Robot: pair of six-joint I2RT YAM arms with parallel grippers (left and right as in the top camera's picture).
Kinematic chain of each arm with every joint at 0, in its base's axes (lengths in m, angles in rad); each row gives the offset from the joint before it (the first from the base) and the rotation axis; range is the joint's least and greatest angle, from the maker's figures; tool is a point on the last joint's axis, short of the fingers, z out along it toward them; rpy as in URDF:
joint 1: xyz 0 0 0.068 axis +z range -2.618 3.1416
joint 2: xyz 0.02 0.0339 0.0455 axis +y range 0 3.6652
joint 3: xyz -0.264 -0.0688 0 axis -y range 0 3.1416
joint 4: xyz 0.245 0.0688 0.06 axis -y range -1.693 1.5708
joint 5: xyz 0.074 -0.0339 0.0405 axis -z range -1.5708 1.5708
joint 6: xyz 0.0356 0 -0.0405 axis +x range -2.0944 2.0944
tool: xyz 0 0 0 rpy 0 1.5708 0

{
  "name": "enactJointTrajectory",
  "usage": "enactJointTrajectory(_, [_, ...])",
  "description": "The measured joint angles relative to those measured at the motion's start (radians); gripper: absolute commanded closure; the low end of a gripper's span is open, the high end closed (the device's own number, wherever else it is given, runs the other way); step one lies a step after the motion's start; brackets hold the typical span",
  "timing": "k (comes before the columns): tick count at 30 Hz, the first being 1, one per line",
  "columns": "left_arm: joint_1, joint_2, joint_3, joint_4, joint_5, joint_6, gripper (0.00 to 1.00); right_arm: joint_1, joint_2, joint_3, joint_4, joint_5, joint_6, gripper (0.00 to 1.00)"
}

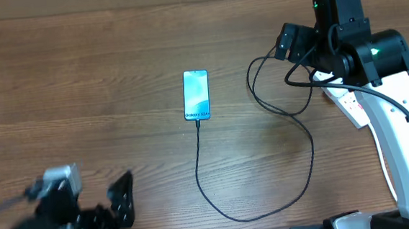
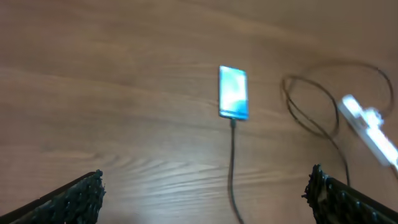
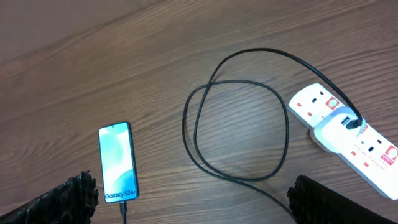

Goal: Plug charger to phone and switch on socket

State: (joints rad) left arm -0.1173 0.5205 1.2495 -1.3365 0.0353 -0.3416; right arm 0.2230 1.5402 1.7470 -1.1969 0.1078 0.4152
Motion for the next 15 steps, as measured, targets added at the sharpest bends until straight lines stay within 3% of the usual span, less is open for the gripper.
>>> enactJointTrajectory(5, [0.000, -0.166, -0.106, -0.006, -0.090, -0.092, 0.00, 0.000, 0.000, 0.000, 0.000, 0.000, 0.000, 0.00])
enactJointTrajectory(15, [0.000, -0.185, -0.119, 0.000, -0.122, -0.265, 0.01, 0.000, 0.000, 0.000, 0.001, 0.000, 0.000, 0.00])
